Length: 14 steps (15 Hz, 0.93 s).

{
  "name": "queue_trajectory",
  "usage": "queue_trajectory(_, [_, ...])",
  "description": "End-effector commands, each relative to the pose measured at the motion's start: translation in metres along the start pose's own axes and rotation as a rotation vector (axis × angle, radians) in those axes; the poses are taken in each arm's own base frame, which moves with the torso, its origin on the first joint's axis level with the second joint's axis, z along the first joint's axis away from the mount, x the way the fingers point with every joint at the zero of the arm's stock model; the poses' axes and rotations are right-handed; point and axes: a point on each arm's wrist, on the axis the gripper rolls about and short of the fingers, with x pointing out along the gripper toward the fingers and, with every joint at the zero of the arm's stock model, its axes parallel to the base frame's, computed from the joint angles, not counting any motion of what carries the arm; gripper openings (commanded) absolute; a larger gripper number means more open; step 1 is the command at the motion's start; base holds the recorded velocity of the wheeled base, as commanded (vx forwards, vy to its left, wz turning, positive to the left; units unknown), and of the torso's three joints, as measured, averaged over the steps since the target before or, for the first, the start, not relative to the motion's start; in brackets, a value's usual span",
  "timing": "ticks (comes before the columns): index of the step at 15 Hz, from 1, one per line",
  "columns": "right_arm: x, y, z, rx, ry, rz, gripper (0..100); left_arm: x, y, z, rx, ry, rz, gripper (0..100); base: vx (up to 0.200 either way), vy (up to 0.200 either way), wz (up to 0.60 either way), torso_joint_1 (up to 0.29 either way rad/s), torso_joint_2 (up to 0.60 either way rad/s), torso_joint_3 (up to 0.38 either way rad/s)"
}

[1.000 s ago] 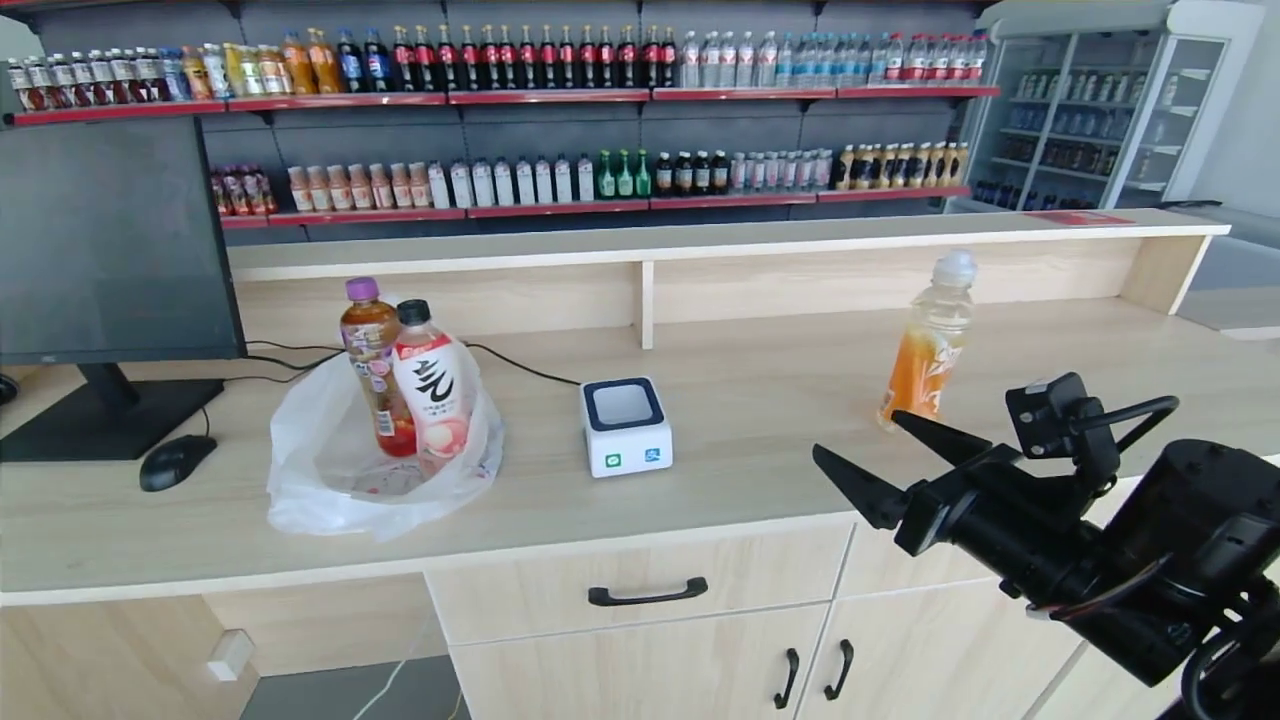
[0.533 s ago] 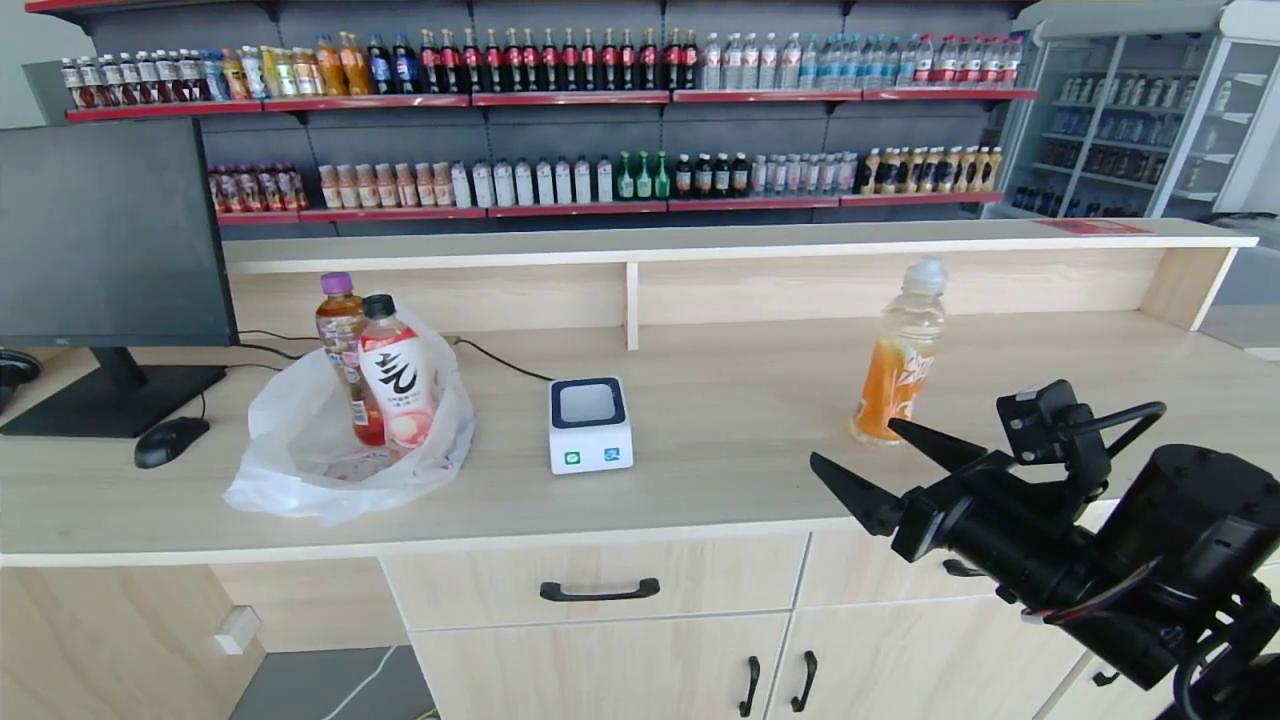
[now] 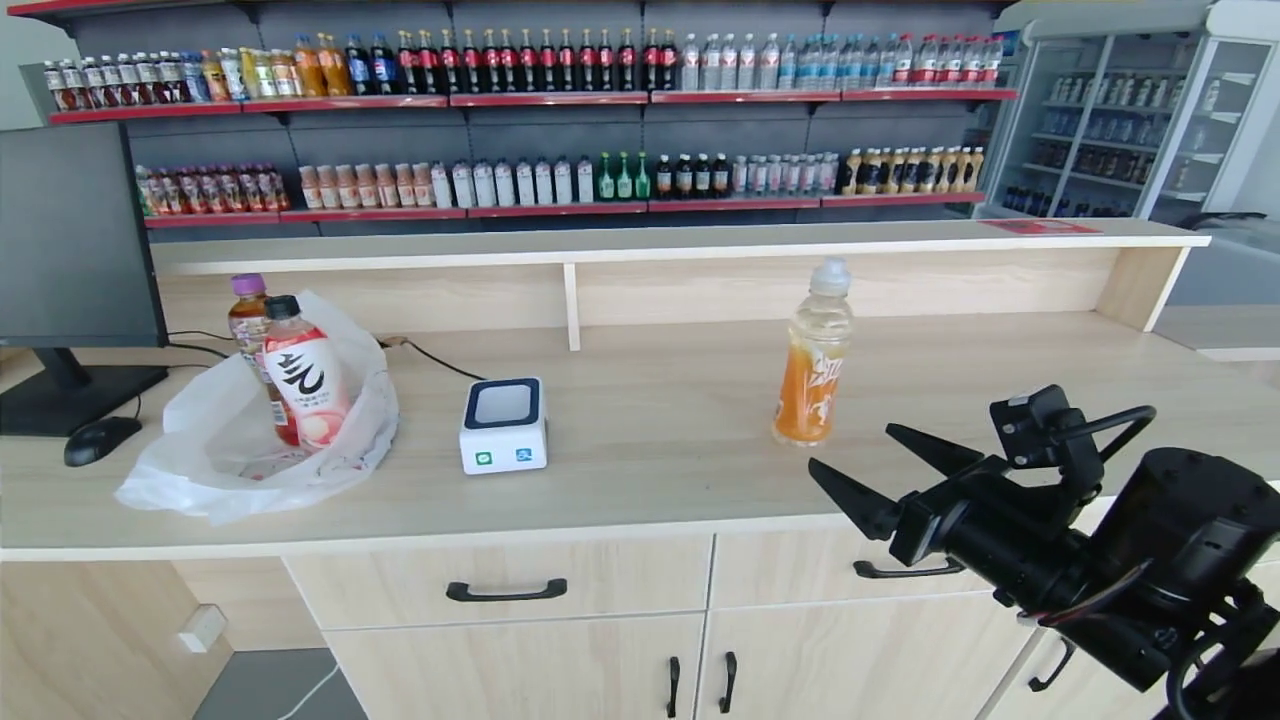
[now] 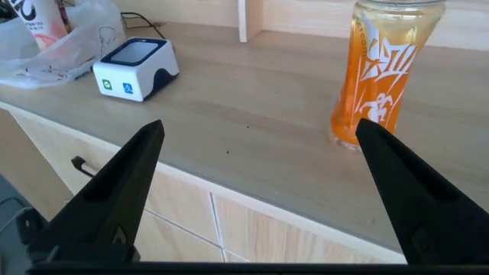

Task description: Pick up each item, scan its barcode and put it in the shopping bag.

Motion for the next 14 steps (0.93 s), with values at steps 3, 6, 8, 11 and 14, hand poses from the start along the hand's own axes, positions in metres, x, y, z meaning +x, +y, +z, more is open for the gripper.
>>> queue_trajectory(3, [0.000,0.001,-0.004,0.002,0.018,0.002,100,0.000,0.000,0.000,-0.011,-0.001,0.000,100,0.067,-0.133,0.00,0.004,0.00,-0.001])
queue_trajectory(6, [-0.014,0.007,-0.013,-0.007,0.075,0.022,100,0.000,0.000,0.000,-0.008,-0.001,0.000,100,0.200,0.000,0.00,-0.007,0.00,0.001])
queue_trajectory(8, [-0.009,0.007,-0.009,-0.011,0.049,0.024,100,0.000,0.000,0.000,-0.010,-0.001,0.000,100,0.200,0.000,0.00,0.005,0.01,0.002])
queue_trajectory(11, [-0.008,0.009,-0.011,-0.012,0.057,0.032,100,0.000,0.000,0.000,-0.010,-0.001,0.000,100,0.200,0.000,0.00,0.007,0.01,0.002])
queue_trajectory(14, [-0.009,0.008,-0.015,-0.010,0.077,0.030,100,0.000,0.000,0.000,-0.008,-0.001,0.000,100,0.000,0.000,0.00,0.000,0.00,0.000])
